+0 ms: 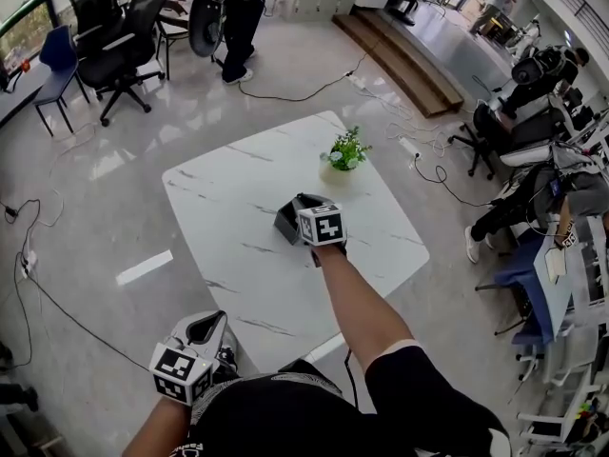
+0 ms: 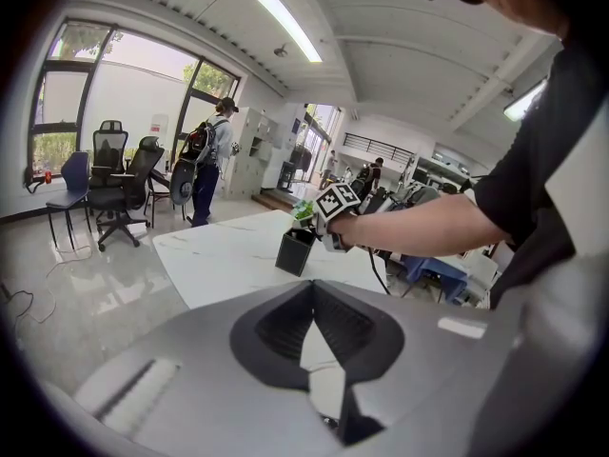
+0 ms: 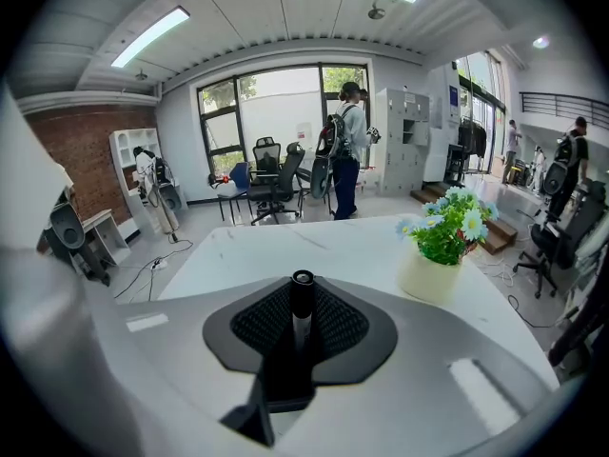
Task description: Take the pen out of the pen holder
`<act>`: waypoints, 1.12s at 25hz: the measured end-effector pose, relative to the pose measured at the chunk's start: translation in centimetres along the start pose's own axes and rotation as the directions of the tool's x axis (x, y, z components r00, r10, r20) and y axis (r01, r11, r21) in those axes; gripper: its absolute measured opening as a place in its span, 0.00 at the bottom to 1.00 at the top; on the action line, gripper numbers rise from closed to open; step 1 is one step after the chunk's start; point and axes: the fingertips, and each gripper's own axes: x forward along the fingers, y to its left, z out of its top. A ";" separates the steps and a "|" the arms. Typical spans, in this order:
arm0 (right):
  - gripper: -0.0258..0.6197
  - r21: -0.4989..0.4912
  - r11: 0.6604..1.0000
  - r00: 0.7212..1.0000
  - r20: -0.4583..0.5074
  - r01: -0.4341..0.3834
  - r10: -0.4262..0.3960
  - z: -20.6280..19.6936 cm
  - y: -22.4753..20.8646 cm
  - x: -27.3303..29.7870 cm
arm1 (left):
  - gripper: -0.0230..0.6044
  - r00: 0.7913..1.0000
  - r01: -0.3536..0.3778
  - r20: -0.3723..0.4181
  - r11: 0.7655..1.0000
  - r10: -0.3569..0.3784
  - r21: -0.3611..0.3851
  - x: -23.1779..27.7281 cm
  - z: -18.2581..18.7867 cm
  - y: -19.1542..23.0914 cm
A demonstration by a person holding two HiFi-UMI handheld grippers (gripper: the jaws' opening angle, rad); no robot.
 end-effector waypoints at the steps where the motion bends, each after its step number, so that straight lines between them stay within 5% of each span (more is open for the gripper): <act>1: 0.14 -0.001 1.000 1.000 0.005 -0.003 0.003 0.1 0.2 -0.2 | 0.13 1.000 0.002 0.000 1.000 -0.002 0.002 -0.1 0.0 -0.1; 28: 0.14 -0.052 0.999 0.974 0.225 0.006 0.006 6.2 2.9 -13.4 | 0.13 0.993 0.098 0.056 0.991 -0.103 0.096 0.0 2.3 -2.2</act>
